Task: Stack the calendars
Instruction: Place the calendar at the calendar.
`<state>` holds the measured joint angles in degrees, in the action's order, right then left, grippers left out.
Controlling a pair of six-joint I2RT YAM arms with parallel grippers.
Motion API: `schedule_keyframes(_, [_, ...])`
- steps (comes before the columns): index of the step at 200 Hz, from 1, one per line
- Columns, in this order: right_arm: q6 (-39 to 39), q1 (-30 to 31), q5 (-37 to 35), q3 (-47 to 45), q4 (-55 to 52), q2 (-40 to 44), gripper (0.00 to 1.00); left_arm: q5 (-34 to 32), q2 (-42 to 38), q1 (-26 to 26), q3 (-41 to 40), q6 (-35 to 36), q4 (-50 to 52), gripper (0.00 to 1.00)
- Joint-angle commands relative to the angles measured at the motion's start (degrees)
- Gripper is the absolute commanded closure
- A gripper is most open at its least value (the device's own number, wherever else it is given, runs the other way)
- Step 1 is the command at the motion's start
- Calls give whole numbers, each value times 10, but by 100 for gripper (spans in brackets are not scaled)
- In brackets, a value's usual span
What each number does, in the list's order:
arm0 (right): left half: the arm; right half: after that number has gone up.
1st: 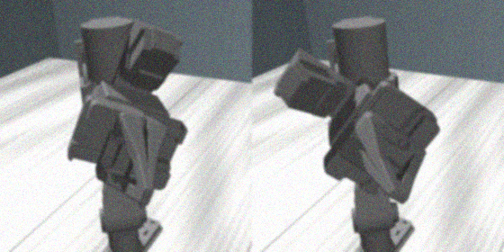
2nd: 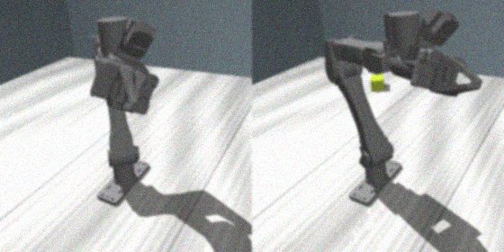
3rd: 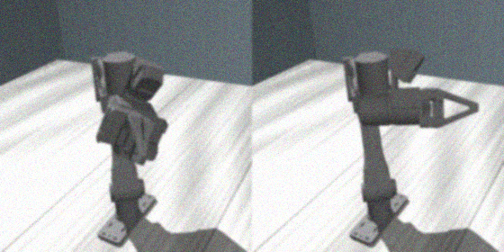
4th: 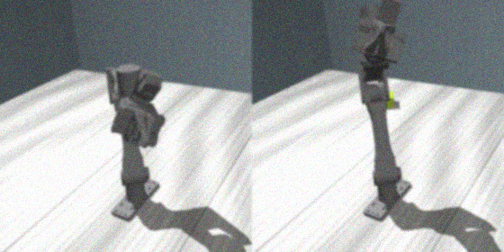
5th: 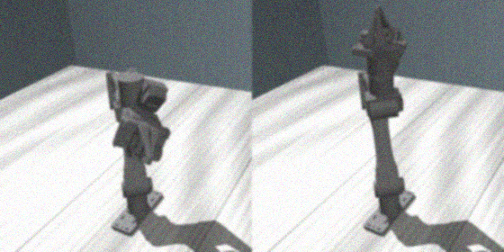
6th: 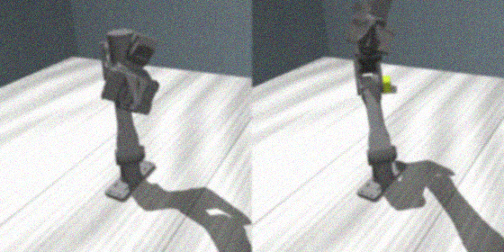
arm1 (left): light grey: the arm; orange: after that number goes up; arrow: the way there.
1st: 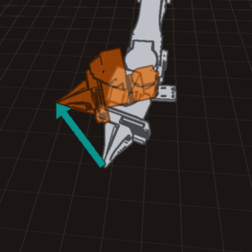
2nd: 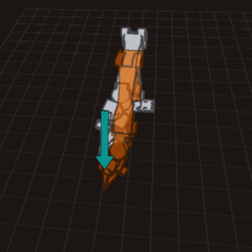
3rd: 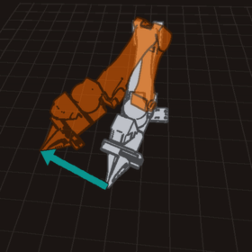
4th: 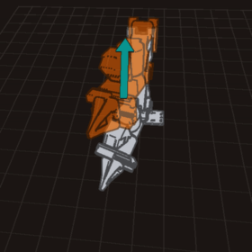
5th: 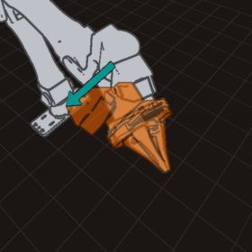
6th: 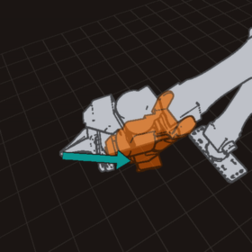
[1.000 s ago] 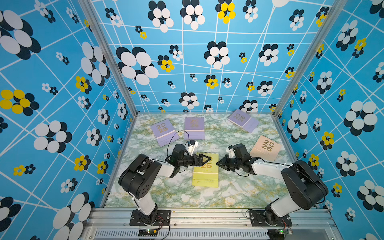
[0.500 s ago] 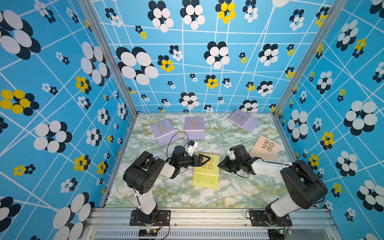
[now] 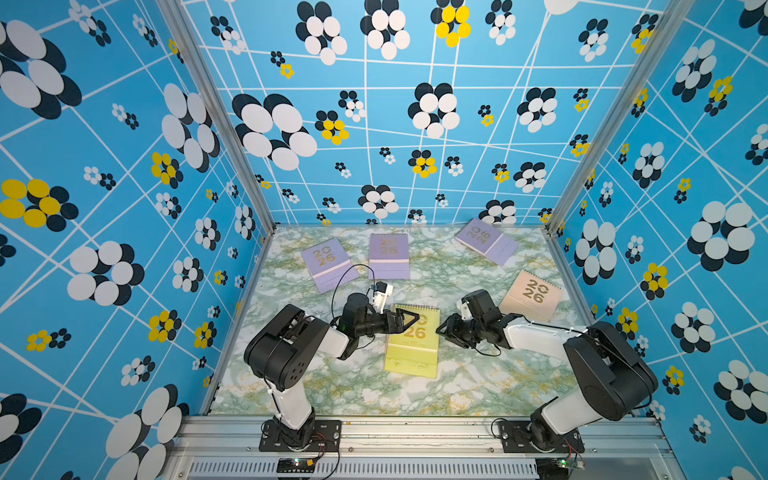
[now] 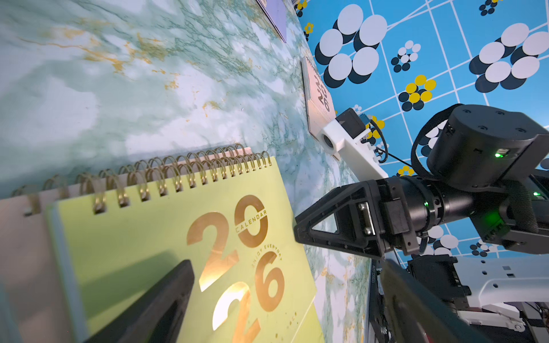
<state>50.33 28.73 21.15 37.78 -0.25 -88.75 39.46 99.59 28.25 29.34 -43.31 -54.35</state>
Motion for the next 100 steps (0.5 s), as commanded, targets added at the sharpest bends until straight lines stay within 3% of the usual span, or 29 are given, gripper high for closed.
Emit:
schedule_keyframes(1, [-33,-2,-32,22,-74,20,51,-21,-51,-1,6,29,51,0])
schedule_keyframes(58, [-49,19,-52,63,-109,31,36,-121,-186,-4,63,152,296,1])
schedule_keyframes(77, [-56,40,-72,89,-129,18,26,-150,-211,-11,68,173,344,0])
schedule_keyframes(100, [-45,52,-88,105,-135,2,20,-167,-237,-27,65,182,373,1])
